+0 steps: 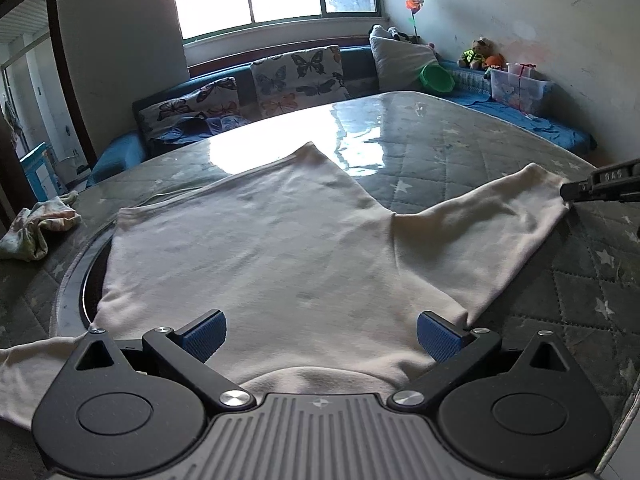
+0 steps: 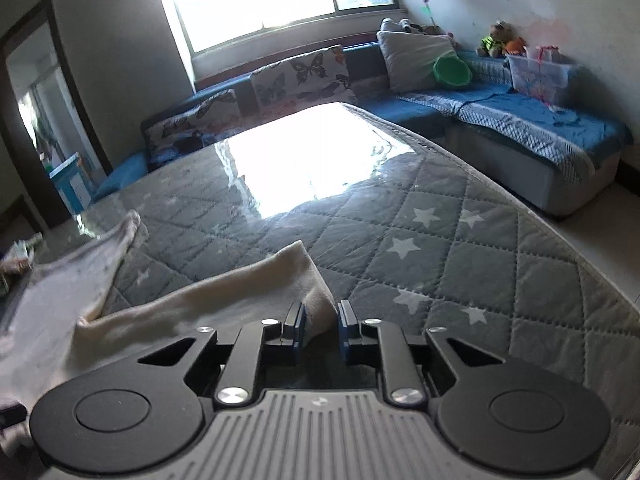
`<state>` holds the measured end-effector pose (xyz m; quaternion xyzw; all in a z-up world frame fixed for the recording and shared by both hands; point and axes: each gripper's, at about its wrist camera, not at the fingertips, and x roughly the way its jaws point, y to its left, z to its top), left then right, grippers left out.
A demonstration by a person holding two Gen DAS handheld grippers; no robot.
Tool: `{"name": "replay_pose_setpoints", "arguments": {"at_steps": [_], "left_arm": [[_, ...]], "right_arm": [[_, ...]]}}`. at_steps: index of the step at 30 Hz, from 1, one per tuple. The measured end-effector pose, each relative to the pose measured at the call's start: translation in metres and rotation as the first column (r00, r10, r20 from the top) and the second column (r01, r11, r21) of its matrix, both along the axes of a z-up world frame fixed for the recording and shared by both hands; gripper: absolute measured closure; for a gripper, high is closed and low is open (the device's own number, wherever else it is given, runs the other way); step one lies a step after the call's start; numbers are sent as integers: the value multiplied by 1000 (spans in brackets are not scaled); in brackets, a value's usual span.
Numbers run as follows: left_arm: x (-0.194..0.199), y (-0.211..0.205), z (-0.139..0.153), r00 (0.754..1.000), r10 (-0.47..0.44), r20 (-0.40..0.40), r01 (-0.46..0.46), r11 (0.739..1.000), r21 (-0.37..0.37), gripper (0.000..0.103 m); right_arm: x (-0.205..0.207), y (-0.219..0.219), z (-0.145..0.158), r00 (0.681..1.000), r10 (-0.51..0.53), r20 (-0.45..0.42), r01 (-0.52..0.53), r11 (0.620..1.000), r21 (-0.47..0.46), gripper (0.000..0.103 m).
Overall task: Fold clothes
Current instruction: 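Grasp the other sweatshirt sleeve cuff with the right gripper, then lift the sleeve and fold it across the sweatshirt body with the right gripper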
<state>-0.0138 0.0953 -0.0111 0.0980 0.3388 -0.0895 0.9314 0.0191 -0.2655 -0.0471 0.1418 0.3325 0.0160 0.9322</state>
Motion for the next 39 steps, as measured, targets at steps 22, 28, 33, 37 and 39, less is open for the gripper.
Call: {"name": "replay_pose_setpoints", "arguments": {"at_steps": [22, 28, 33, 37, 39], "left_arm": [[-13, 38, 4, 996, 87, 9, -86, 995, -54, 0], [-21, 58, 3, 991, 136, -2, -136, 988, -79, 0], [-21, 71, 3, 987, 159, 0, -158, 983, -93, 0], [-17, 72, 2, 986, 165, -12, -166, 980, -113, 0], [-16, 71, 1, 986, 163, -17, -164, 980, -113, 0]], "right_arm": [[6, 79, 124, 902, 316, 296, -365, 922, 128, 99], [17, 145, 142, 841, 447, 305, -488, 870, 70, 99], [22, 168, 121, 849, 491, 198, -493, 869, -43, 86], [25, 170, 84, 865, 498, 61, -488, 864, -124, 69], [28, 172, 66, 866, 500, 2, -495, 857, -141, 67]]}}
